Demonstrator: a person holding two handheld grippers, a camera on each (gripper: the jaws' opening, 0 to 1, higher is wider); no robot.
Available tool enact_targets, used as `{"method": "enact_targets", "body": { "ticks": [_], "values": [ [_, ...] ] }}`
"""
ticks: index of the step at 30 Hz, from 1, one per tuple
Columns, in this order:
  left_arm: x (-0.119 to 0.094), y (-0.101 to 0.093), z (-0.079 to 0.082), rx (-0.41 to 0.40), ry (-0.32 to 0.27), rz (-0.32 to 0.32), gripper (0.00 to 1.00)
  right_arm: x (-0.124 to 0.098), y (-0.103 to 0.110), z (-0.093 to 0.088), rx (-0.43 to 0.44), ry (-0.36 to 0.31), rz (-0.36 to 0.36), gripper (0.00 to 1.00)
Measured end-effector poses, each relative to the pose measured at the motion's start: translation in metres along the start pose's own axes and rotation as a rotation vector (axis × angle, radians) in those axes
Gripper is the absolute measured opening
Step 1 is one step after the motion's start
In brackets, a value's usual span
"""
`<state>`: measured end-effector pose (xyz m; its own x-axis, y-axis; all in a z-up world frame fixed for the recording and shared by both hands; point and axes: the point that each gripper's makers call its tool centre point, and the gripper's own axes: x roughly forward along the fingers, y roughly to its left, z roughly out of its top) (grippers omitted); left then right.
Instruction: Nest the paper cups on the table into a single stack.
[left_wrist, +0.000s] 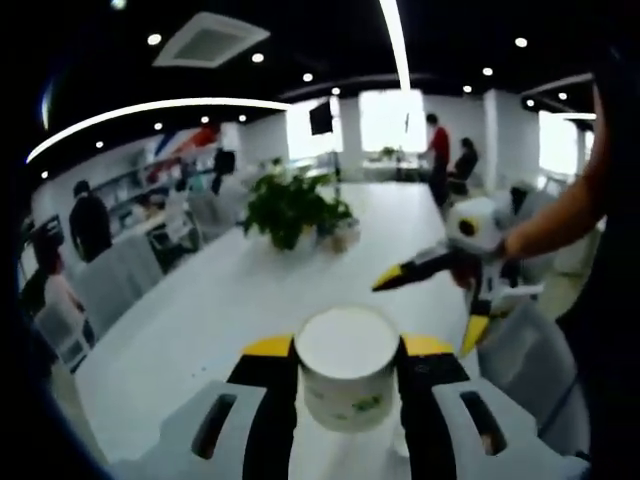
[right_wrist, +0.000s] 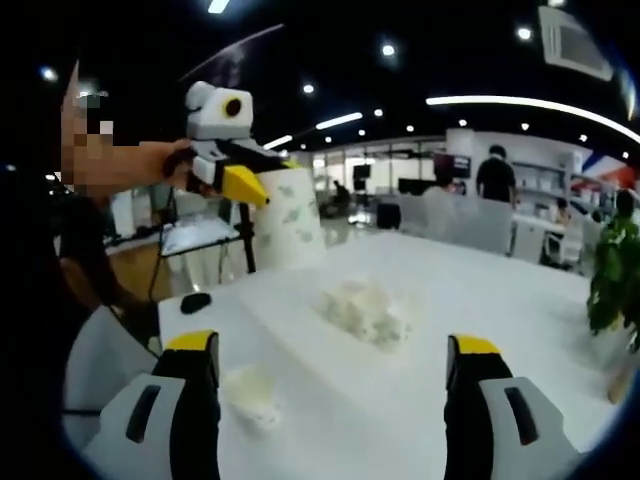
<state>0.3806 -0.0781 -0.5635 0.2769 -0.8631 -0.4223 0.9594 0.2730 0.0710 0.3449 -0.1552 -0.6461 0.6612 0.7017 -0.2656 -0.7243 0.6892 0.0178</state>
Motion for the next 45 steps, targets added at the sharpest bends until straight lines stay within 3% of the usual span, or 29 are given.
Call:
{"method": "enact_targets", "body": {
  "ticks": [14,16,19,28,35,39,41,43,45],
  "values": [
    [-0.005,-0.023,0.013,0.012,-0.031,-0.026,0.37,0.001,0.008,0.011,-0.014,-0.015,0.024,0.93],
    [-0.007,-0.024,0.016,0.007,-0.044,-0.024,0.37,0.0,0.012,0.022,0.048,-0.054,0.037,0.93],
    [-0.011,-0.029,0.027,0.016,-0.112,-0.025,0.37,-0.003,0.014,0.036,0.014,-0.075,0.039,0.91],
    [-0.025,-0.03,0.048,-0.063,-0.251,0.015,0.37,-0.006,0.026,0.073,-0.01,-0.138,0.08,0.82],
    [-0.04,-0.025,0.053,-0.077,-0.324,0.029,0.37,-0.003,0.039,0.088,0.015,-0.161,0.104,0.74],
    [-0.048,-0.021,0.058,-0.12,-0.386,0.041,0.37,0.0,0.052,0.097,0.097,-0.194,0.156,0.71],
    [-0.052,-0.023,0.059,-0.103,-0.391,0.054,0.37,-0.001,0.057,0.102,0.108,-0.2,0.17,0.7],
    [-0.058,-0.025,0.067,-0.168,-0.454,0.045,0.37,-0.002,0.061,0.104,0.121,-0.201,0.179,0.64],
    [-0.062,-0.023,0.069,-0.201,-0.481,0.051,0.37,-0.002,0.065,0.102,0.132,-0.189,0.192,0.57]
  ]
}}
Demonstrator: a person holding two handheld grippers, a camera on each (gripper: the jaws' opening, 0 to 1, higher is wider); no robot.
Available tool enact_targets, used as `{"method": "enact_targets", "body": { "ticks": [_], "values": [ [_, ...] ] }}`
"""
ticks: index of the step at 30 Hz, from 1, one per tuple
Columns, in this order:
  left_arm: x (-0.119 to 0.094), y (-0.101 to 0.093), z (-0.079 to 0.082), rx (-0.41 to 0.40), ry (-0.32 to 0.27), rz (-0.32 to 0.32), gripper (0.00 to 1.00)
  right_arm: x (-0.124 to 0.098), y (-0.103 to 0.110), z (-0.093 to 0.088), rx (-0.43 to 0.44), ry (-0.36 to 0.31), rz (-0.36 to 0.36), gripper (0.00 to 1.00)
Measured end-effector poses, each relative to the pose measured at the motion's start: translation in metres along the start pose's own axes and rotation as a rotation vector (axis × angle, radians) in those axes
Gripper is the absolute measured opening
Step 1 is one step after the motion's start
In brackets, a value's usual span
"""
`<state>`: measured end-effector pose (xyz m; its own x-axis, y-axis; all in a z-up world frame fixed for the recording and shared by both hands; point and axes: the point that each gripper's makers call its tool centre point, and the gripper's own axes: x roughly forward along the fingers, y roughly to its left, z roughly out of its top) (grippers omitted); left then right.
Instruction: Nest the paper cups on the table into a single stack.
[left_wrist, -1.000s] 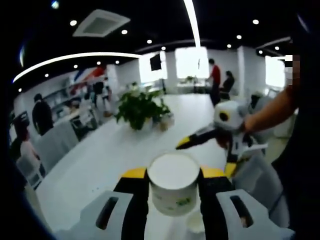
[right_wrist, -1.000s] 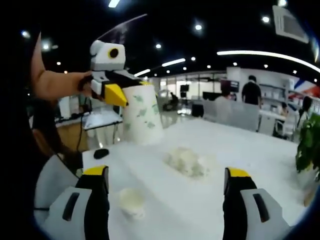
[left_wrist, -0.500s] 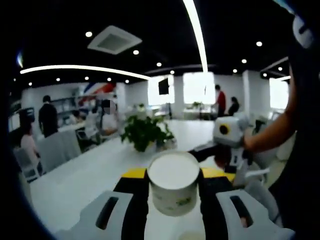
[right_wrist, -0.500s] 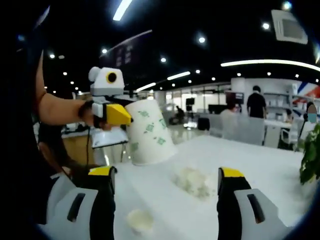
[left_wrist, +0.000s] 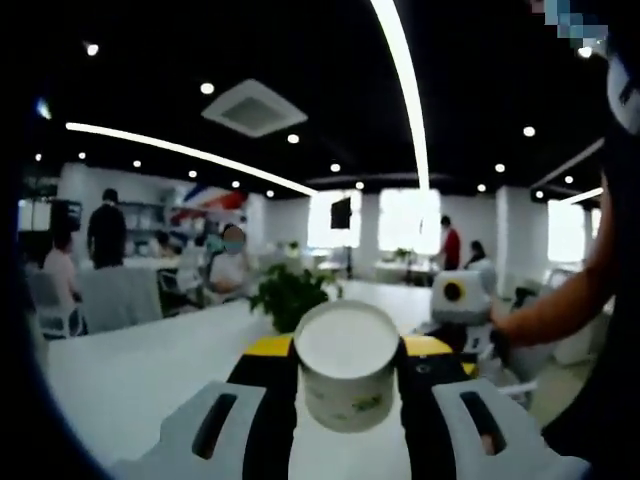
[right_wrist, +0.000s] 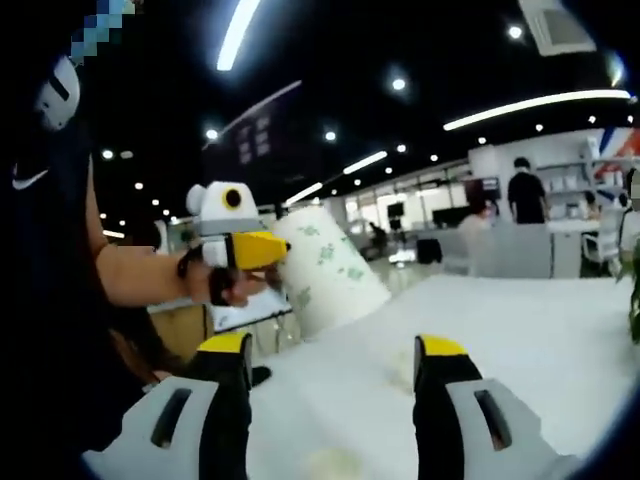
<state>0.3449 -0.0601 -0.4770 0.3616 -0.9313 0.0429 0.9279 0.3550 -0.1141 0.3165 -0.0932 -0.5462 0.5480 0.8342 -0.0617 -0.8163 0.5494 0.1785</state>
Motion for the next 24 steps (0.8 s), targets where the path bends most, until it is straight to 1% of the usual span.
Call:
{"method": "enact_targets", "body": {
  "ticks": [2,4,5,6,7,9,11,14,18,20,21,22,24],
  "values": [
    [-0.002,0.003,-0.001,0.006,-0.001,0.009,0.37,0.0,0.007,0.002,0.008,-0.018,0.034,0.55],
    [-0.002,0.004,-0.001,-0.012,-0.014,0.024,0.37,0.0,0.01,0.003,0.02,-0.019,0.065,0.52],
    [-0.002,0.004,-0.001,-0.042,-0.021,0.032,0.37,0.0,0.014,0.008,0.061,-0.032,0.093,0.51],
    [-0.003,0.003,-0.001,-0.048,-0.023,0.038,0.37,-0.001,0.018,0.015,0.083,-0.047,0.122,0.49],
    [-0.004,-0.001,0.002,-0.043,-0.036,0.043,0.37,-0.002,0.023,0.024,0.081,-0.066,0.166,0.48],
    [-0.006,-0.008,0.004,-0.064,-0.058,0.028,0.37,-0.005,0.024,0.03,0.069,-0.065,0.194,0.45],
    [-0.007,-0.008,0.0,-0.078,-0.062,0.021,0.37,-0.008,0.027,0.035,0.065,-0.068,0.239,0.43],
    [-0.009,-0.007,-0.006,-0.095,-0.084,0.032,0.37,-0.011,0.026,0.034,0.049,-0.058,0.257,0.41],
    [-0.011,-0.01,-0.012,-0.148,-0.097,0.006,0.37,-0.018,0.026,0.032,0.054,-0.044,0.282,0.35],
    [-0.011,-0.016,-0.016,-0.182,-0.089,-0.023,0.37,-0.019,0.03,0.03,0.067,-0.029,0.311,0.33],
    [-0.011,-0.017,-0.018,-0.185,-0.086,-0.032,0.37,-0.019,0.03,0.03,0.07,-0.026,0.319,0.32],
    [-0.012,-0.019,-0.021,-0.19,-0.08,-0.045,0.37,-0.018,0.03,0.03,0.076,-0.027,0.327,0.31],
    [-0.013,-0.018,-0.026,-0.221,-0.066,-0.074,0.37,-0.018,0.03,0.034,0.098,-0.048,0.341,0.28]
  ]
}}
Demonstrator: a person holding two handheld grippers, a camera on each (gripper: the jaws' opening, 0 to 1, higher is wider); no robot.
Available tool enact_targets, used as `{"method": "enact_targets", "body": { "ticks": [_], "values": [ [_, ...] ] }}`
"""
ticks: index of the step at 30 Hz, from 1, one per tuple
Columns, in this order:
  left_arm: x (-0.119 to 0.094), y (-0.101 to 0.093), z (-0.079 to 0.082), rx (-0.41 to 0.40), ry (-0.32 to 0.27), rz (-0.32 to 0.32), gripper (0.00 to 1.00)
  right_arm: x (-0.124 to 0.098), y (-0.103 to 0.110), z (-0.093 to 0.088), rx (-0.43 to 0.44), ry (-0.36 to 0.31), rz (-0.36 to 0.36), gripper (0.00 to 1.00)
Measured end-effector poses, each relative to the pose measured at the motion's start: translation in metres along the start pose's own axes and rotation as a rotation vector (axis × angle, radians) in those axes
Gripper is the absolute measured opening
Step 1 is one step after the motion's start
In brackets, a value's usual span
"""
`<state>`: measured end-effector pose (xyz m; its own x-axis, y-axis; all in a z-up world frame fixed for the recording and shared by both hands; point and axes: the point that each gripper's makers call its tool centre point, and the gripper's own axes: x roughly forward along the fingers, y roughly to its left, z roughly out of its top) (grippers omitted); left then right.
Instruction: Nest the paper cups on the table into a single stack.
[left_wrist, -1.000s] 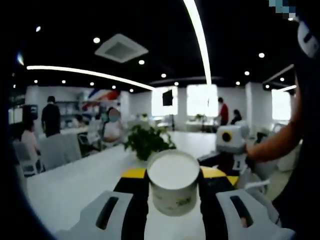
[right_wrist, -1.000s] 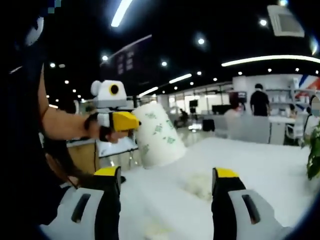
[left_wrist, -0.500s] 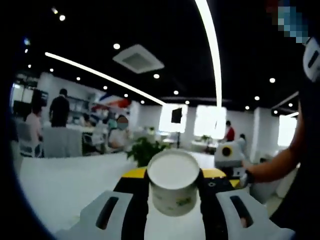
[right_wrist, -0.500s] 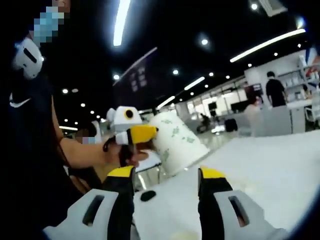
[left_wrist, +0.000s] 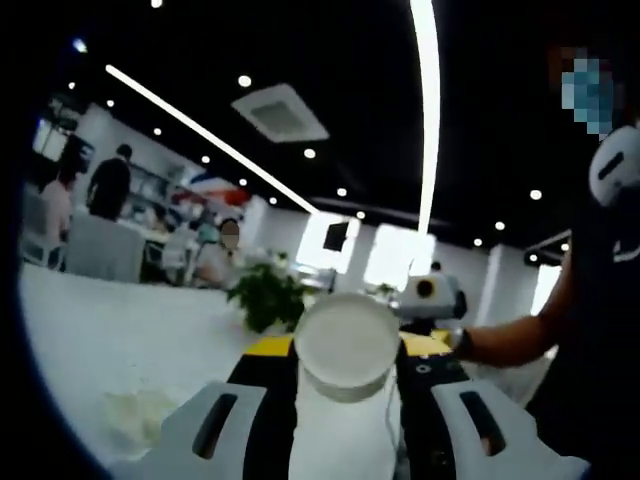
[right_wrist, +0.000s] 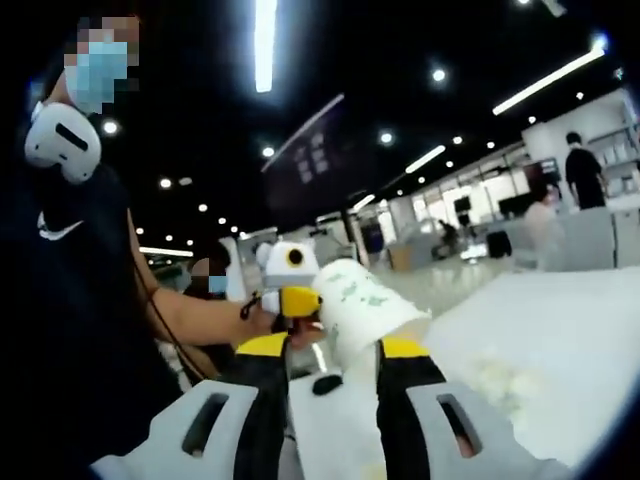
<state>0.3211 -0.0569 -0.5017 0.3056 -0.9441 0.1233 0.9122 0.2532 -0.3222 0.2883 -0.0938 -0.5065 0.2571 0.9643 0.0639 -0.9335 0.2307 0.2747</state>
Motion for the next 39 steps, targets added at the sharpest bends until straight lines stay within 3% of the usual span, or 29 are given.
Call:
{"method": "enact_targets", "body": {
  "ticks": [3,13,22,28,31,36,39],
  "values": [
    [0.0,0.0,-0.004,-0.002,0.022,-0.015,0.37,0.001,-0.001,0.007,0.032,-0.039,0.003,0.21],
    [0.001,-0.006,-0.002,0.041,0.084,-0.082,0.37,0.003,0.0,0.019,0.048,-0.073,0.005,0.05],
    [0.001,-0.009,0.001,0.046,0.094,-0.107,0.37,0.002,0.006,0.026,0.075,-0.065,0.036,0.02],
    [-0.001,-0.01,0.004,0.083,0.11,-0.098,0.38,0.004,0.013,0.028,0.047,-0.033,0.055,0.0],
    [-0.001,-0.007,0.006,0.117,0.114,-0.073,0.41,0.005,0.014,0.029,0.035,-0.016,0.059,0.0],
    [-0.003,0.007,0.013,0.203,0.101,0.013,0.59,0.006,0.011,0.032,0.031,-0.015,0.047,0.0],
    [-0.008,0.025,0.008,0.271,0.16,0.109,0.69,0.006,0.006,0.031,0.018,-0.002,0.028,0.0]
  ]
}}
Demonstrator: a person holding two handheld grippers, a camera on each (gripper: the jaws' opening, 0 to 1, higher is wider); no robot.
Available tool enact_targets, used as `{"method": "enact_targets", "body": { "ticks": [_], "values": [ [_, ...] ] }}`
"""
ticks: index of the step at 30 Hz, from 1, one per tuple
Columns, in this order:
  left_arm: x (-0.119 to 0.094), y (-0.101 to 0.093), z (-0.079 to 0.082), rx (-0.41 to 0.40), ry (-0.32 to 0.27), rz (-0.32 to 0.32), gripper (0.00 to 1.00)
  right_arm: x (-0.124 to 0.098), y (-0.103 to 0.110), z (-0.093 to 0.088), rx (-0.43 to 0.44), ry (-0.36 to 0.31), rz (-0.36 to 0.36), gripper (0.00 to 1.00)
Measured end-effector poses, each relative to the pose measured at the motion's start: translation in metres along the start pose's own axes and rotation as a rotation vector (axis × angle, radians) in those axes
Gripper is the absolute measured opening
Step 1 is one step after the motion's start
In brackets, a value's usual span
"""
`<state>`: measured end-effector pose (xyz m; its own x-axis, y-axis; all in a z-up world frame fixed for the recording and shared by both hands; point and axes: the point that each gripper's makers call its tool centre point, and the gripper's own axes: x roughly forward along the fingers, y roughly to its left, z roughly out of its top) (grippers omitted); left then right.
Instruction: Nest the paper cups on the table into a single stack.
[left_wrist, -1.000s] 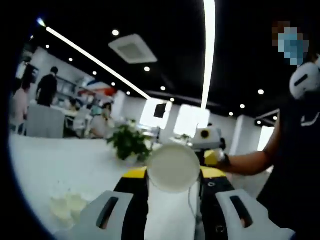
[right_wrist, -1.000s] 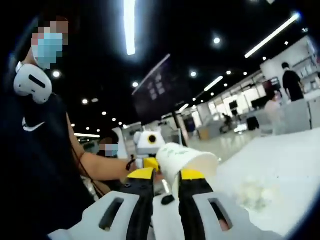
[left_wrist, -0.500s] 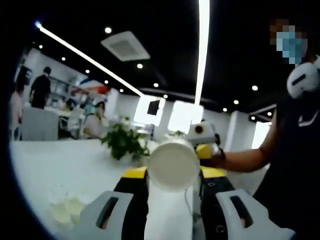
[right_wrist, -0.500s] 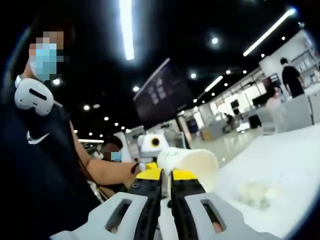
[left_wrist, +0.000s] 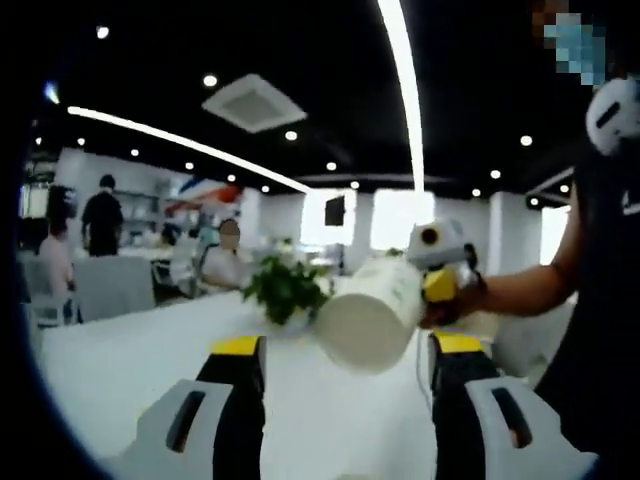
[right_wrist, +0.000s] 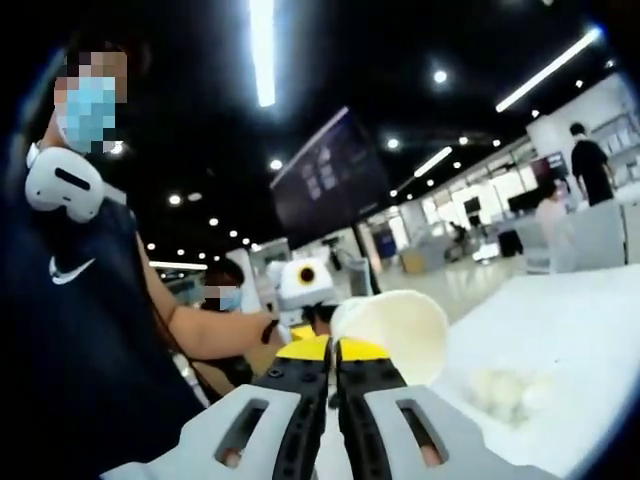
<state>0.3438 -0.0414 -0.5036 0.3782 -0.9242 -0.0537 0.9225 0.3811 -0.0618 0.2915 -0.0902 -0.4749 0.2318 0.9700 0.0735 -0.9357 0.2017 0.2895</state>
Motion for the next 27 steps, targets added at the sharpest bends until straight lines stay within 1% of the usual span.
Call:
{"method": "enact_targets", "body": {
  "ticks": [2,5,7,8,10,11,12,13,14,15,16,19,20,21,22,23,24,27],
  "values": [
    [-0.002,0.006,-0.002,0.003,0.006,0.026,0.77,0.001,0.0,0.0,-0.005,0.008,-0.002,0.0],
    [-0.006,0.017,-0.004,0.016,0.017,0.083,0.84,0.003,-0.002,-0.003,-0.024,0.043,-0.019,0.0],
    [-0.011,0.03,-0.011,0.055,0.069,0.15,0.89,0.003,-0.005,-0.005,-0.038,0.069,-0.035,0.0],
    [-0.013,0.034,-0.016,0.062,0.104,0.179,0.92,0.004,-0.006,-0.005,-0.054,0.088,-0.046,0.0],
    [-0.016,0.041,-0.024,0.048,0.154,0.224,0.93,0.005,-0.006,-0.004,-0.085,0.111,-0.053,0.0],
    [-0.02,0.046,-0.027,0.03,0.178,0.26,0.93,0.006,-0.007,-0.003,-0.093,0.121,-0.055,0.0],
    [-0.022,0.048,-0.03,0.008,0.189,0.278,0.94,0.006,-0.007,-0.003,-0.101,0.134,-0.057,0.0],
    [-0.025,0.052,-0.033,-0.029,0.19,0.297,0.98,0.007,-0.009,-0.003,-0.119,0.156,-0.065,0.0],
    [-0.027,0.055,-0.035,-0.046,0.19,0.315,0.99,0.007,-0.011,-0.003,-0.135,0.179,-0.073,0.0],
    [-0.031,0.058,-0.039,-0.048,0.197,0.332,0.99,0.008,-0.013,-0.005,-0.162,0.214,-0.086,0.0],
    [-0.032,0.058,-0.042,-0.039,0.197,0.332,0.99,0.009,-0.014,-0.005,-0.18,0.232,-0.09,0.0],
    [-0.041,0.059,-0.052,-0.02,0.219,0.363,0.99,0.012,-0.018,-0.01,-0.219,0.326,-0.101,0.0],
    [-0.043,0.061,-0.054,-0.005,0.228,0.373,0.99,0.011,-0.021,-0.015,-0.208,0.369,-0.119,0.0],
    [-0.046,0.063,-0.056,0.017,0.242,0.387,0.99,0.011,-0.027,-0.021,-0.214,0.424,-0.156,0.0],
    [-0.049,0.065,-0.059,0.041,0.253,0.397,0.99,0.012,-0.03,-0.024,-0.236,0.45,-0.17,0.0],
    [-0.051,0.066,-0.062,0.044,0.259,0.404,0.99,0.013,-0.032,-0.027,-0.251,0.476,-0.178,0.0],
    [-0.053,0.065,-0.063,0.031,0.256,0.405,0.99,0.013,-0.034,-0.032,-0.256,0.514,-0.19,0.0],
    [-0.059,0.065,-0.067,-0.009,0.241,0.418,0.99,0.015,-0.037,-0.039,-0.296,0.587,-0.197,0.0]
  ]
}}
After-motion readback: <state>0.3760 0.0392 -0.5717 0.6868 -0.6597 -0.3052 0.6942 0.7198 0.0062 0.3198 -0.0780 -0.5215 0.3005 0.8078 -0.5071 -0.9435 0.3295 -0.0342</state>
